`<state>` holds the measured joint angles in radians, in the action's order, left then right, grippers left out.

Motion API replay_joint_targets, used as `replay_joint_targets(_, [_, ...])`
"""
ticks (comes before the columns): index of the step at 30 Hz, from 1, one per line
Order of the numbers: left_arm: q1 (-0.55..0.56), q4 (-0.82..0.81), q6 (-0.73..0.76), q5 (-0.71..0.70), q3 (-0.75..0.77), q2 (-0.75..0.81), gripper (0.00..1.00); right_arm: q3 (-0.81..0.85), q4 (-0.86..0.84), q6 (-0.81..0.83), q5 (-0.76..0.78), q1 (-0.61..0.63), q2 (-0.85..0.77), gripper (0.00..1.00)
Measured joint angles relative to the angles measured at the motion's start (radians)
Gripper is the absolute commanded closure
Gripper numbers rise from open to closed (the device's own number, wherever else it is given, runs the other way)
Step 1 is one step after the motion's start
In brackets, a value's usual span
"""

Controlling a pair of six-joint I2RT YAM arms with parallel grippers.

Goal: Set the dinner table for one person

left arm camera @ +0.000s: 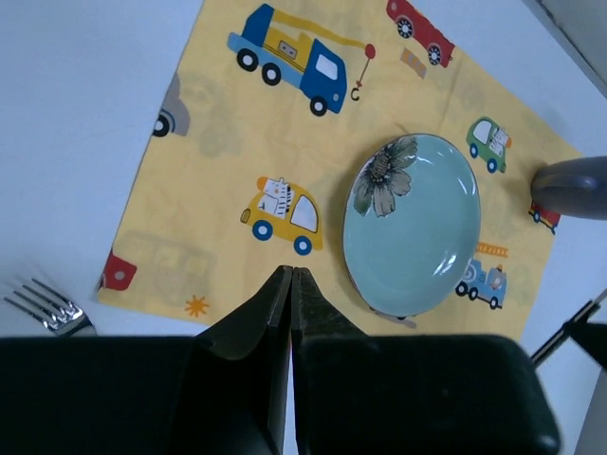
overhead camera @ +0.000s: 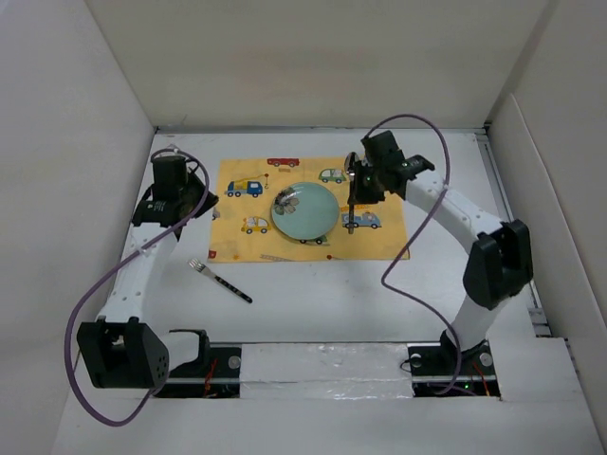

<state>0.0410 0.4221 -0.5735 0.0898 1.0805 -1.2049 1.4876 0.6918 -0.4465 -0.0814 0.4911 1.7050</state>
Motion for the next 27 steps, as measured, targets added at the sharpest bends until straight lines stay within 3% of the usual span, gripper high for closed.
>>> replay_joint_targets(6, [0.0,0.06,-0.054,-0.07,-0.063,0.04,1.0,0.176,0.001,0.011,0.026,-0.097,0.285,1.0])
replay_joint_targets(11, [0.0,0.129,-0.101,-0.087,-0.123,0.04,1.0,0.211,0.011,0.028,0.02,-0.097,0.391,1.0])
replay_joint_targets(14, [0.0,0.164,-0.127,-0.077,-0.153,0.041,0.78,0.218,0.02,0.032,0.013,-0.095,0.404,1.0])
replay_joint_targets(16, [0.0,0.186,-0.145,-0.064,-0.177,0.041,0.72,0.237,0.027,0.032,0.01,-0.093,0.416,1.0])
replay_joint_targets(17, [0.0,0.198,-0.152,-0.056,-0.19,0.041,0.65,0.251,0.03,0.034,0.01,-0.093,0.426,1.0])
replay_joint_targets(22, [0.01,0.256,-0.183,-0.022,-0.243,0.03,0.54,0.306,0.038,0.035,0.016,-0.093,0.482,0.95])
replay_joint_targets(26, [0.028,0.291,-0.203,-0.006,-0.256,-0.01,0.53,0.307,0.058,0.035,0.023,-0.093,0.502,0.85])
replay_joint_targets(27, [0.032,0.298,-0.209,-0.003,-0.256,-0.019,0.53,0.307,0.063,0.035,0.025,-0.093,0.503,0.77])
